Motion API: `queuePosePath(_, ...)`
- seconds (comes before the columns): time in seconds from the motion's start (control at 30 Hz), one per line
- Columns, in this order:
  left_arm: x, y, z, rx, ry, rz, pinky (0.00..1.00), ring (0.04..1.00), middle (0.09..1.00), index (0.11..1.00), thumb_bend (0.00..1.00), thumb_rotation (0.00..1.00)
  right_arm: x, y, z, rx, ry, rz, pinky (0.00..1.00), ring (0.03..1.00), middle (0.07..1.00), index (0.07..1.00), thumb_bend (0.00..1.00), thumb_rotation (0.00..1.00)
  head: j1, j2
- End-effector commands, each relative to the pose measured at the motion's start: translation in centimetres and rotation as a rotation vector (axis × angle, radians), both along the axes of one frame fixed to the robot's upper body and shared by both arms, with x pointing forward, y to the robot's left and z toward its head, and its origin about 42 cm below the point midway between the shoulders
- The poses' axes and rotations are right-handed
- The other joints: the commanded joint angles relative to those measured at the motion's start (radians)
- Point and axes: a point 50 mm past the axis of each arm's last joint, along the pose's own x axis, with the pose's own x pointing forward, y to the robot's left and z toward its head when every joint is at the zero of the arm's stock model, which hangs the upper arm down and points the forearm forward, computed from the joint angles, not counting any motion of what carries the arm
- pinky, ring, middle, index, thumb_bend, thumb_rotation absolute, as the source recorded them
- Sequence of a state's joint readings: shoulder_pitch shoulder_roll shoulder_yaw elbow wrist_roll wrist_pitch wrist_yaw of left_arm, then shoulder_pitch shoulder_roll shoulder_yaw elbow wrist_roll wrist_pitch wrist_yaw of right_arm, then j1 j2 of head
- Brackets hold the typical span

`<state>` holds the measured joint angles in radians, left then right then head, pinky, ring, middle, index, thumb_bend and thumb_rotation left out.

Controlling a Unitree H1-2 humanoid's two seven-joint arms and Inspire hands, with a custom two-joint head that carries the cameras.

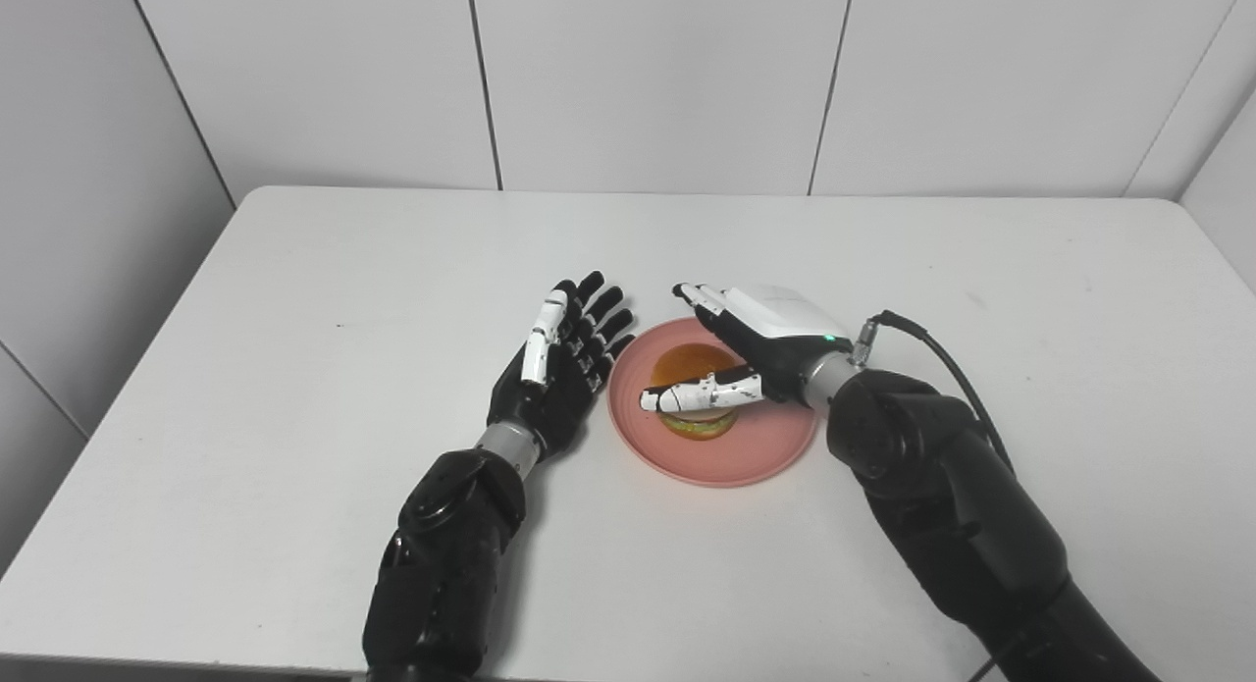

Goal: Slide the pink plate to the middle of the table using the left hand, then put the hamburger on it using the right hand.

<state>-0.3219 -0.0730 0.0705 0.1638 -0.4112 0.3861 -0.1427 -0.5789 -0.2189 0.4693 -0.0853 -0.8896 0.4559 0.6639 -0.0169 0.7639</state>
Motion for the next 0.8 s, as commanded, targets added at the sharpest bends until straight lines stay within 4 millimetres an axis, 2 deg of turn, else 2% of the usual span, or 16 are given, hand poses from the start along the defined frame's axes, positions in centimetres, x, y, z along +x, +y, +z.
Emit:
queuePosePath(0.0, -0.2, 0.2, -0.7, 0.020, 0.049, -0.015, 0.97, 0.980, 0.982, 0.968, 0.36, 1.00, 0.4, 0.3, 3.1, 0.039, -0.084, 0.010, 0.83, 1.000, 1.000, 1.000, 1.00, 0.84, 0.000, 0.002)
queuePosePath(0.1, -0.3, 0.2, -0.5, 0.020, 0.048, -0.012, 0.97, 0.984, 0.985, 0.970, 0.36, 1.00, 0.3, 0.1, 3.6, 0.066, -0.093, 0.013, 0.82, 1.000, 1.000, 1.000, 1.00, 0.82, 0.000, 0.002)
queuePosePath(0.23, -0.3, 0.3, -0.5, 0.029, 0.047, 0.005, 0.94, 0.951, 0.951, 0.947, 0.36, 1.00, -0.2, -0.9, 4.6, 0.126, -0.177, 0.036, 0.80, 0.993, 1.000, 1.000, 1.00, 0.86, 0.001, 0.000)
queuePosePath(0.33, -0.3, 0.5, -0.4, 0.034, 0.031, 0.010, 0.94, 0.940, 0.946, 0.952, 0.36, 1.00, -0.6, -1.9, 4.9, 0.214, -0.222, 0.032, 0.78, 0.968, 1.000, 1.000, 1.00, 0.90, 0.003, 0.000)
queuePosePath(0.4, -0.5, 0.8, -0.1, 0.051, 0.007, 0.024, 0.95, 0.945, 0.952, 0.960, 0.36, 1.00, -0.9, -2.9, 4.9, 0.344, -0.244, 0.006, 0.75, 0.950, 1.000, 1.000, 1.00, 0.91, 0.001, -0.002)
queuePosePath(0.43, -0.7, 0.9, 0.2, 0.063, -0.012, 0.040, 0.95, 0.948, 0.954, 0.962, 0.36, 1.00, -1.1, -3.5, 4.6, 0.423, -0.261, -0.011, 0.74, 0.943, 1.000, 1.000, 1.00, 0.91, 0.000, -0.002)
queuePosePath(0.5, -1.1, 1.1, 0.6, 0.105, -0.057, 0.068, 0.96, 0.949, 0.958, 0.960, 0.35, 1.00, -1.6, -4.6, 3.7, 0.546, -0.277, -0.052, 0.86, 0.982, 1.000, 1.000, 0.97, 0.98, 0.001, -0.003)
queuePosePath(0.6, -1.9, 1.7, 1.0, 0.175, -0.120, 0.105, 0.97, 0.957, 0.964, 0.964, 0.36, 1.00, -2.3, -5.9, 2.2, 0.674, -0.243, -0.114, 0.88, 0.990, 1.000, 1.000, 0.96, 1.00, 0.001, -0.003)
queuePosePath(0.63, -2.2, 1.9, 1.0, 0.195, -0.136, 0.115, 0.99, 0.976, 0.979, 0.978, 0.36, 1.00, -2.5, -6.2, 1.7, 0.714, -0.225, -0.131, 0.94, 0.996, 1.000, 1.000, 0.97, 1.00, 0.001, -0.003)
queuePosePath(0.77, -3.6, 2.7, 1.0, 0.285, -0.205, 0.167, 1.00, 0.998, 0.998, 0.998, 0.38, 1.00, -3.3, -7.4, -1.3, 1.032, -0.135, -0.214, 1.00, 1.000, 1.000, 1.000, 0.98, 1.00, -0.002, -0.003)
